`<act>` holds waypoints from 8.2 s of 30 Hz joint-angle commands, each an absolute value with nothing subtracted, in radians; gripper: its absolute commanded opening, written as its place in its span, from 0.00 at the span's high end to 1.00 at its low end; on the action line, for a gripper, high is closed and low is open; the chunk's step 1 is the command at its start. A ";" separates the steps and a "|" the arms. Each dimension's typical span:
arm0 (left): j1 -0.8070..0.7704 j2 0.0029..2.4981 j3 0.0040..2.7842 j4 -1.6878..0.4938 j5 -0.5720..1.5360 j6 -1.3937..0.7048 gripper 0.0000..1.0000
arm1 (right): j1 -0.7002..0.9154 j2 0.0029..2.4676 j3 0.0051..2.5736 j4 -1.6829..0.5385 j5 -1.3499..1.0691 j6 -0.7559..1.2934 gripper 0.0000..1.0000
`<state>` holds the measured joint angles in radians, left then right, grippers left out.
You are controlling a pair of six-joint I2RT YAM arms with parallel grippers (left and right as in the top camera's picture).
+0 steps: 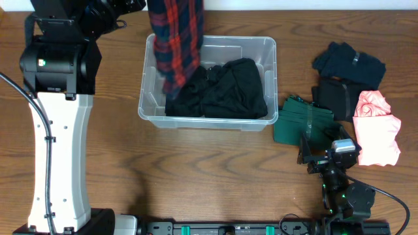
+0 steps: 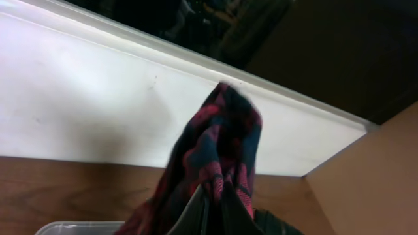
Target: Pack container
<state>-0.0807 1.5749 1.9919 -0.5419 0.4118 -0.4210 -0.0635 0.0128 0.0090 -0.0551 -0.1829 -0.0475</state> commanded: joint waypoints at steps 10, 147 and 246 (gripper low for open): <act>-0.146 1.619 1.998 -0.545 0.411 -0.283 0.94 | -0.060 0.009 0.006 -0.056 -0.181 -0.042 0.01; -0.658 2.008 1.994 -0.911 -0.015 0.000 0.52 | -0.060 0.009 0.006 -0.056 -0.180 -0.042 0.01; 0.382 1.852 1.993 -1.065 -0.009 -0.065 0.02 | -0.279 1.121 1.013 -0.943 -0.262 0.142 0.04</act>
